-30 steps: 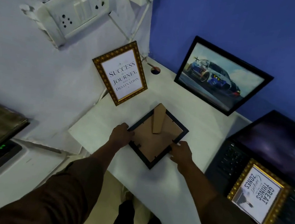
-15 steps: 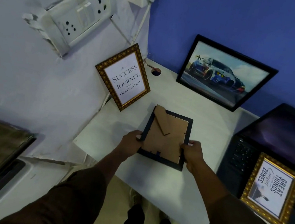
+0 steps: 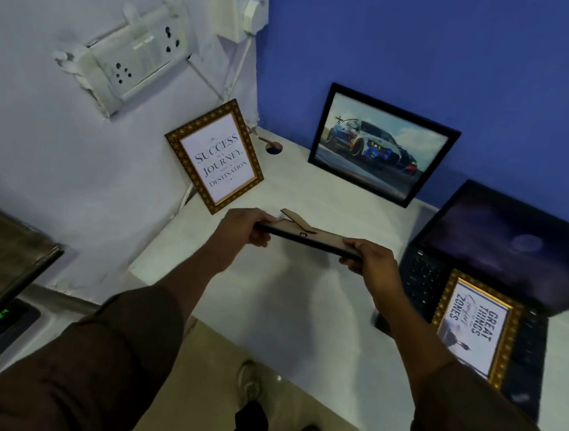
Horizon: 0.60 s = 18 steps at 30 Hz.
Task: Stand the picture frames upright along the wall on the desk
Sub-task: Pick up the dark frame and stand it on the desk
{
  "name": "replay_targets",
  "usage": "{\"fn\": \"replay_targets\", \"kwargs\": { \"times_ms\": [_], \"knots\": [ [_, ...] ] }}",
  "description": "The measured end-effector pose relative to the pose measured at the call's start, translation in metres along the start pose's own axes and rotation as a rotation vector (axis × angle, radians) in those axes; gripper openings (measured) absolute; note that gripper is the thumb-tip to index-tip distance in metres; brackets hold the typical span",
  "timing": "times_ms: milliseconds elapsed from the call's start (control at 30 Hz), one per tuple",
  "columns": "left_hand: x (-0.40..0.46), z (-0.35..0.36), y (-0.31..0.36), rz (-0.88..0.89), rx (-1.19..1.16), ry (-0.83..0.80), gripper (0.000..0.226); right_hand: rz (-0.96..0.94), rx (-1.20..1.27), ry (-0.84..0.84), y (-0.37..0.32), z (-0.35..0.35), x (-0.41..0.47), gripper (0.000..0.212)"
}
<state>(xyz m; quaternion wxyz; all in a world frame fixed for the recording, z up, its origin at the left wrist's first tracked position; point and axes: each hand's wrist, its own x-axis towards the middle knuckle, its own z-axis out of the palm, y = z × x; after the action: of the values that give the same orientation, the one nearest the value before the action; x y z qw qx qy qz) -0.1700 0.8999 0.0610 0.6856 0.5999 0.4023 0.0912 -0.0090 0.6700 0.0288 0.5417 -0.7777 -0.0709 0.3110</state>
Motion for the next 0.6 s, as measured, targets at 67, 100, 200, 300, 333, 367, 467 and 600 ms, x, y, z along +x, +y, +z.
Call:
{"fn": "replay_targets", "kwargs": {
  "times_ms": [67, 100, 200, 300, 333, 367, 467, 600],
  "knots": [
    [-0.009, 0.009, 0.008, 0.014, -0.042, 0.043, 0.039, -0.055, -0.012, -0.039, -0.001, -0.014, -0.014, 0.029],
    [-0.015, 0.014, 0.012, 0.034, -0.063, 0.062, 0.044, -0.104, -0.049, -0.065, -0.001, -0.021, -0.024, 0.028],
    [-0.038, 0.031, 0.028, 0.078, -0.164, 0.071, 0.047, -0.282, -0.226, -0.141, -0.003, -0.047, -0.052, 0.021],
    [-0.065, 0.052, 0.042, 0.086, -0.14, 0.014, 0.056, -0.369, -0.232, -0.109, -0.014, -0.074, -0.08, 0.027],
    [-0.072, 0.06, 0.045, 0.11, -0.081, -0.003, 0.054, -0.38, -0.203, -0.093, -0.019, -0.081, -0.087, 0.028],
    [-0.078, 0.066, 0.045, 0.143, -0.013, -0.011, 0.046, -0.367, -0.16, -0.078, -0.023, -0.087, -0.093, 0.029],
    [-0.094, 0.087, 0.045, 0.24, 0.158, -0.013, 0.03, -0.28, 0.011, -0.026, -0.032, -0.109, -0.109, 0.031],
    [-0.111, 0.117, 0.042, 0.246, 0.264, -0.056, 0.03, -0.2, 0.178, 0.038, -0.03, -0.14, -0.118, 0.035]
  ]
}}
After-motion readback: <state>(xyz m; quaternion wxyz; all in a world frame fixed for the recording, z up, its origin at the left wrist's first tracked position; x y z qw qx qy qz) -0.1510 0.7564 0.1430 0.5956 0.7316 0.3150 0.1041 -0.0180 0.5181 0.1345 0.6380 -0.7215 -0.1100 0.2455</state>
